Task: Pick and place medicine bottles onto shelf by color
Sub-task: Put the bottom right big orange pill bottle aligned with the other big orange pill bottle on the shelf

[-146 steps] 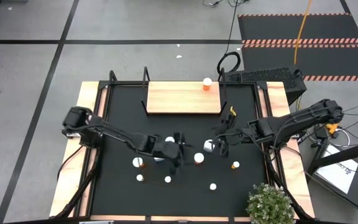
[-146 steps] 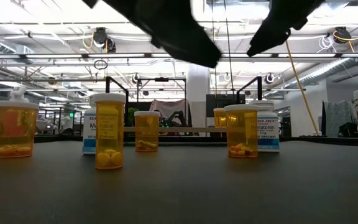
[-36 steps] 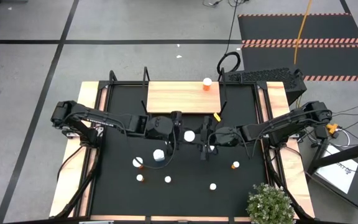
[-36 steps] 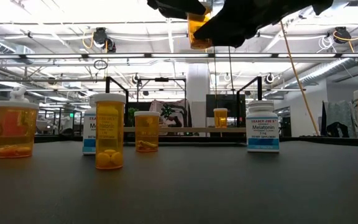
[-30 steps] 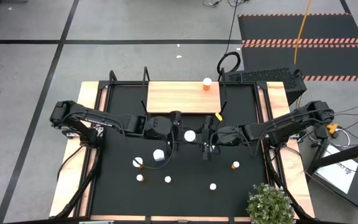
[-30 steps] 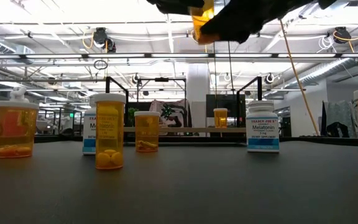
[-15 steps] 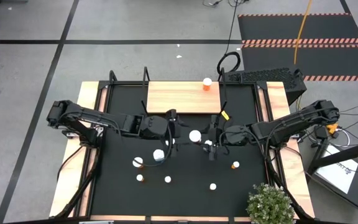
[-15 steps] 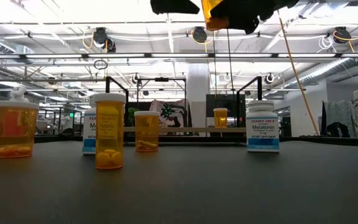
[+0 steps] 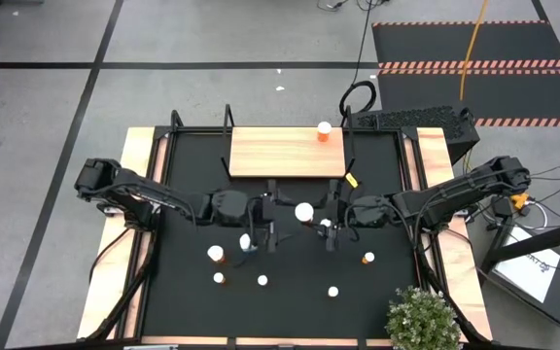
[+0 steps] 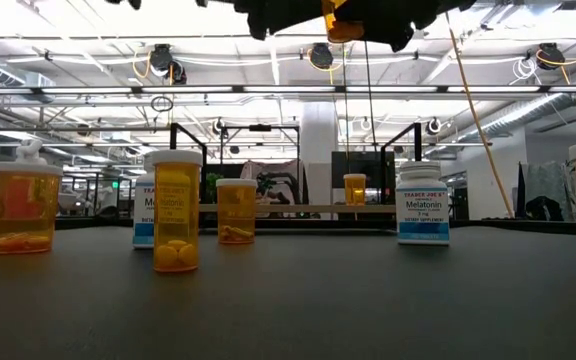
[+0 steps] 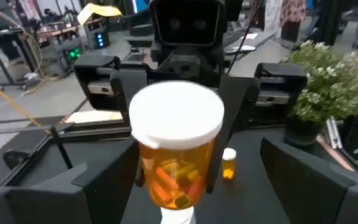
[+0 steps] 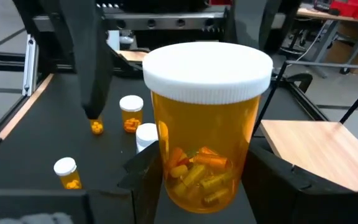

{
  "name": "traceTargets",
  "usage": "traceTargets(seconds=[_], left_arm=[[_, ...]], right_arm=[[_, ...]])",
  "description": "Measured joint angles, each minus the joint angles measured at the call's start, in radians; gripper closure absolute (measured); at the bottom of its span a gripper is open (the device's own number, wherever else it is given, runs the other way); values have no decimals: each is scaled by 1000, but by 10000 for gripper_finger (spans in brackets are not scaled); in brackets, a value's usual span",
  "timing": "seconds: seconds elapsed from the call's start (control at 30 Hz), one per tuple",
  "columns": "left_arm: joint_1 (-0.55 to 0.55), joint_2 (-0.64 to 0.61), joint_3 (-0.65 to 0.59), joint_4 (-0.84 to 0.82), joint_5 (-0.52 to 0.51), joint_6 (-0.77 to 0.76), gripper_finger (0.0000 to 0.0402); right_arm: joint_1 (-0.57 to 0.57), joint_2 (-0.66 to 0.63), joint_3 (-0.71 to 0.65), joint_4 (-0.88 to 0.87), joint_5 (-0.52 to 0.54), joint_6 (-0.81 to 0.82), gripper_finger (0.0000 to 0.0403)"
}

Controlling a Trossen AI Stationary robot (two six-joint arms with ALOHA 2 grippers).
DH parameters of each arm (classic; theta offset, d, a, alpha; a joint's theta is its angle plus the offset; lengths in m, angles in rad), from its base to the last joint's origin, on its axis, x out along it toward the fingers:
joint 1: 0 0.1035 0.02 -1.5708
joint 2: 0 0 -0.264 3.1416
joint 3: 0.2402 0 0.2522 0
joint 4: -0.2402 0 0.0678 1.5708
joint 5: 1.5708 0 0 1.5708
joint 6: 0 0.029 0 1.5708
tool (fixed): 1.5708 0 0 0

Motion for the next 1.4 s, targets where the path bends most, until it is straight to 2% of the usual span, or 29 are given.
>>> traceTargets(seconds=[0.47, 0.57, 0.87, 0.97, 1.1, 1.4], left_arm=[[4, 39, -35, 129, 29, 33, 70], [4, 40, -35, 148, 30, 40, 90], [12, 44, -35, 151, 31, 43, 183], [12, 44, -35, 152, 32, 43, 199], [12, 44, -35, 148, 33, 43, 196], [11, 44, -34, 133, 37, 72, 140]], right_arm=[[0, -1, 0, 32, 1, -10, 213], [0, 0, 0, 39, -1, -10, 213], [1, 0, 0, 35, -8, -13, 213], [1, 0, 0, 36, -8, -13, 213], [1, 0, 0, 36, -8, -12, 213], [0, 19, 0, 53, 3, -13, 213]])
